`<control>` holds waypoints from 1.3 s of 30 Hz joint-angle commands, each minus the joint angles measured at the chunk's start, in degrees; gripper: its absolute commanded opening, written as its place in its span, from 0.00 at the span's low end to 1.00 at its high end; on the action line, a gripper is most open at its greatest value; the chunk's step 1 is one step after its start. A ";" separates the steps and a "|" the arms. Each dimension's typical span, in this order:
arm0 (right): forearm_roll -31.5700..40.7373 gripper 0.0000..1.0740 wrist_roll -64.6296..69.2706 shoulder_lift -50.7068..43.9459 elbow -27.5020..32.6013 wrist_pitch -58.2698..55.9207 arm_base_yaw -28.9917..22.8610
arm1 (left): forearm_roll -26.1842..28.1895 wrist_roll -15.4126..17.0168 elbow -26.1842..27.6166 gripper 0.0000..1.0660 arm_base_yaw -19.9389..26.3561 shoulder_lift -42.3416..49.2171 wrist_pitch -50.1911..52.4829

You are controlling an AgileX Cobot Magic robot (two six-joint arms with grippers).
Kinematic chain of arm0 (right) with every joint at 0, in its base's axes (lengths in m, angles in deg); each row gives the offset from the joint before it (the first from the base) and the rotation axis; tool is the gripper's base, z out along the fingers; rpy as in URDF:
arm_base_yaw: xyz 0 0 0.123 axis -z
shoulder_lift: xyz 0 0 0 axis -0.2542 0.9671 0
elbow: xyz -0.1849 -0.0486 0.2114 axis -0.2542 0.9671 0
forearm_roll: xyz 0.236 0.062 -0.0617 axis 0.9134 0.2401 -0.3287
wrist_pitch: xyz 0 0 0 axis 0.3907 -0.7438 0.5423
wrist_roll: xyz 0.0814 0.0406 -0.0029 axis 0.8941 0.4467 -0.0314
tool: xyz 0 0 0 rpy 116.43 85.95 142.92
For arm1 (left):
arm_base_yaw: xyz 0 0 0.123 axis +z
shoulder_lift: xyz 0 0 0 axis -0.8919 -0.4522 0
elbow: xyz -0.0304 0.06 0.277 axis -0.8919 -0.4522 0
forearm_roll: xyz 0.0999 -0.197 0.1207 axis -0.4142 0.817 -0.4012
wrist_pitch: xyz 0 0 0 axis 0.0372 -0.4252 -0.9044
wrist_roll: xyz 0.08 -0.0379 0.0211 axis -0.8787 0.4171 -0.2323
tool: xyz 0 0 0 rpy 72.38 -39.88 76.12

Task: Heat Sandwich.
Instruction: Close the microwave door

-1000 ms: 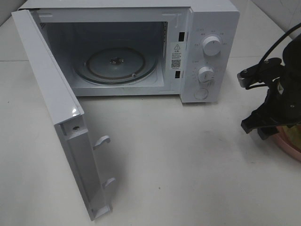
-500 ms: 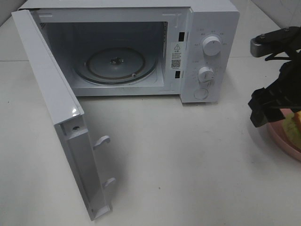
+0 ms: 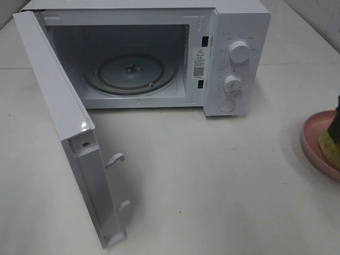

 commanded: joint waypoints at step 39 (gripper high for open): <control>-0.74 0.71 1.09 -54.66 12.20 -9.22 9.40 | 0.11 0.17 -0.06 0.92 0.17 0.92 0.17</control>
